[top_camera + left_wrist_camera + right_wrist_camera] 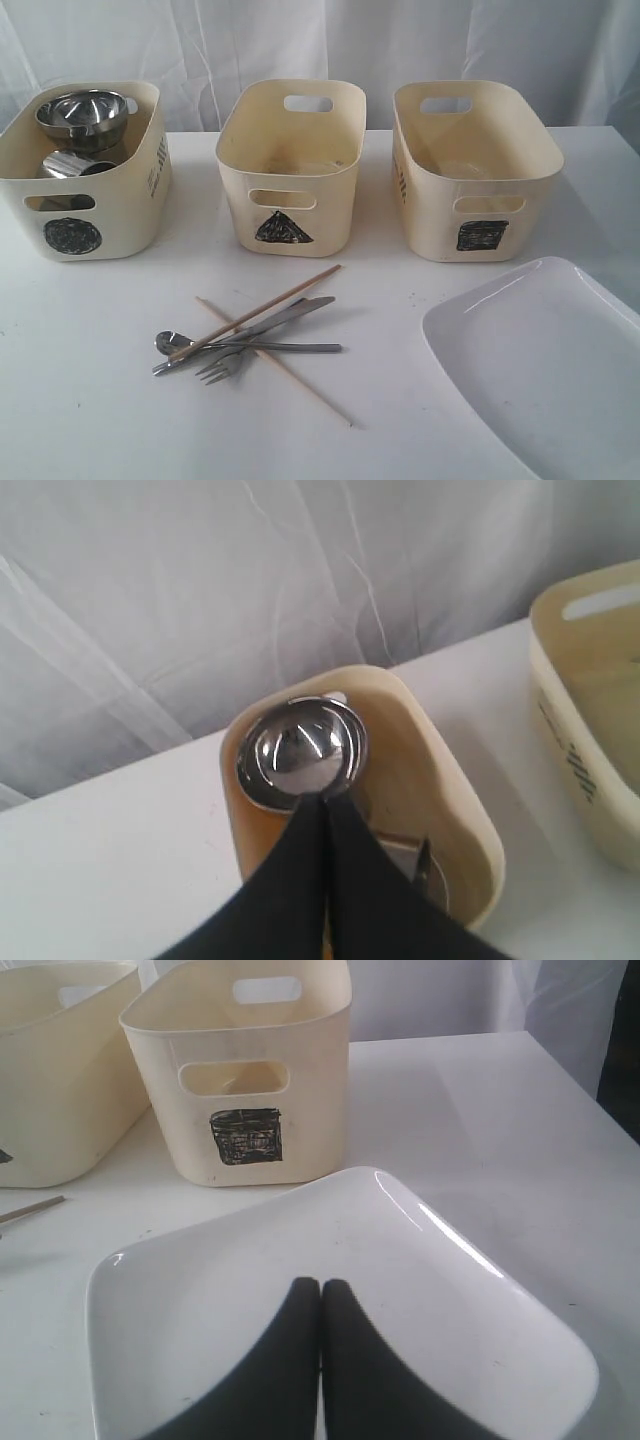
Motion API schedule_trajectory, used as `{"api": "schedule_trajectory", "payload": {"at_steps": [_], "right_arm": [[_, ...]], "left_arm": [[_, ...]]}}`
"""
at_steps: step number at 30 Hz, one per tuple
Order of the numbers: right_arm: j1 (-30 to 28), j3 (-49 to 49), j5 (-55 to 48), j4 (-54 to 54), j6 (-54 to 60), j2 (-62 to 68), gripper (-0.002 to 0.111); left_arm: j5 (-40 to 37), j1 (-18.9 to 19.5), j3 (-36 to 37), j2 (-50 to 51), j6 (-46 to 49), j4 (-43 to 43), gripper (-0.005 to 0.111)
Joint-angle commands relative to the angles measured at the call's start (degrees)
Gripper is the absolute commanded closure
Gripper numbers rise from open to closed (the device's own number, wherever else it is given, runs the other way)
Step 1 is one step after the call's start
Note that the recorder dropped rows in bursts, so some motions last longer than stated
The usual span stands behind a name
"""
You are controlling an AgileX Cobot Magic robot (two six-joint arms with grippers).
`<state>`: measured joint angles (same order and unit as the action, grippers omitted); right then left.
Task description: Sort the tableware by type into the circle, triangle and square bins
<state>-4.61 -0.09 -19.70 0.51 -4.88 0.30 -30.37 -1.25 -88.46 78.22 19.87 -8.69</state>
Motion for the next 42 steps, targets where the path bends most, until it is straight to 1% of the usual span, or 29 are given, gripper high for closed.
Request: {"api": "schedule_trajectory", "payload": {"at_steps": [1,3,6,8,9,10,12,13,14,15,16,17,18,19,20,22,24,27,31,33,35,38,40,42], "right_arm": [[0.07,0.09,0.17,-0.11,-0.15,-0.30,0.108],[0.07,0.09,0.17,-0.11,-0.15,-0.30,0.108],[0.07,0.09,0.17,-0.11,-0.15,-0.30,0.108],[0.07,0.09,0.17,-0.11,-0.15,-0.30,0.108],[0.07,0.09,0.17,-0.11,-0.15,-0.30,0.108],[0.07,0.09,0.17,-0.11,-0.15,-0.30,0.108],[0.07,0.09,0.17,-0.11,-0.15,-0.30,0.108],[0.07,0.09,0.17,-0.11,-0.15,-0.30,0.108],[0.07,0.09,0.17,-0.11,-0.15,-0.30,0.108],[0.07,0.09,0.17,-0.11,-0.15,-0.30,0.108],[0.07,0.09,0.17,-0.11,-0.15,-0.30,0.108],[0.07,0.09,0.17,-0.11,-0.15,-0.30,0.108],[0.07,0.09,0.17,-0.11,-0.15,-0.30,0.108],[0.07,0.09,0.17,-0.11,-0.15,-0.30,0.108],[0.07,0.09,0.17,-0.11,-0.15,-0.30,0.108],[0.07,0.09,0.17,-0.11,-0.15,-0.30,0.108],[0.07,0.09,0.17,-0.11,-0.15,-0.30,0.108],[0.07,0.09,0.17,-0.11,-0.15,-0.30,0.108],[0.07,0.09,0.17,-0.11,-0.15,-0.30,0.108],[0.07,0.09,0.17,-0.11,-0.15,-0.30,0.108],[0.07,0.09,0.17,-0.11,-0.15,-0.30,0.108],[0.07,0.09,0.17,-0.11,-0.15,-0.30,0.108],[0.07,0.09,0.17,-0.11,-0.15,-0.30,0.108],[0.07,0.09,0.17,-0.11,-0.15,-0.30,0.108]], "left_arm": [[-6.33,-0.01,3.02,-8.18,-3.09,0.22,0.107],[-4.59,-0.01,6.18,-11.76,-5.64,0.33,0.107],[1.81,-0.01,14.03,-18.75,-8.17,0.33,0.107],[6.65,-0.01,21.49,-23.79,-10.42,2.40,0.107],[9.19,-0.01,25.67,-26.93,-13.04,5.13,0.107],[11.84,-0.01,29.96,-30.03,-16.42,8.69,0.107],[16.94,-0.01,37.36,-35.58,-22.84,13.11,0.107],[20.47,-0.01,43.81,-41.16,-26.67,13.37,0.107],[21.76,-0.01,46.77,-43.63,-29.56,12.60,0.107],[22.01,-0.01,51.81,-48.10,-34.98,12.21,0.107],[21.79,-0.01,54.04,-49.77,-36.79,12.21,0.107],[21.82,-0.01,58.06,-53.86,-39.65,12.21,0.107],[21.82,-0.01,59.45,-55.45,-40.59,12.21,0.107],[21.71,-0.01,62.39,-59.14,-42.18,12.21,0.107],[21.36,-0.01,63.32,-60.35,-42.61,12.21,0.107],[14.52,-0.01,64.98,-63.48,-43.04,12.21,0.107],[9.60,-0.01,64.98,-63.47,-43.04,12.21,0.107],[5.08,-0.01,64.98,-63.47,-43.38,10.62,0.107],[-2.73,-0.01,64.98,-63.47,-41.80,14.64,0.107],[-7.24,-0.01,64.98,-63.47,-38.55,16.59,0.107],[-6.54,-0.01,65.08,-63.47,-35.63,17.94,0.107],[-4.63,-0.01,65.87,-65.89,-27.08,18.08,0.107],[-2.76,0.10,67.35,-67.72,-26.94,18.20,0.107],[-1.01,1.13,69.02,-69.34,-27.65,17.94,0.107]]}}
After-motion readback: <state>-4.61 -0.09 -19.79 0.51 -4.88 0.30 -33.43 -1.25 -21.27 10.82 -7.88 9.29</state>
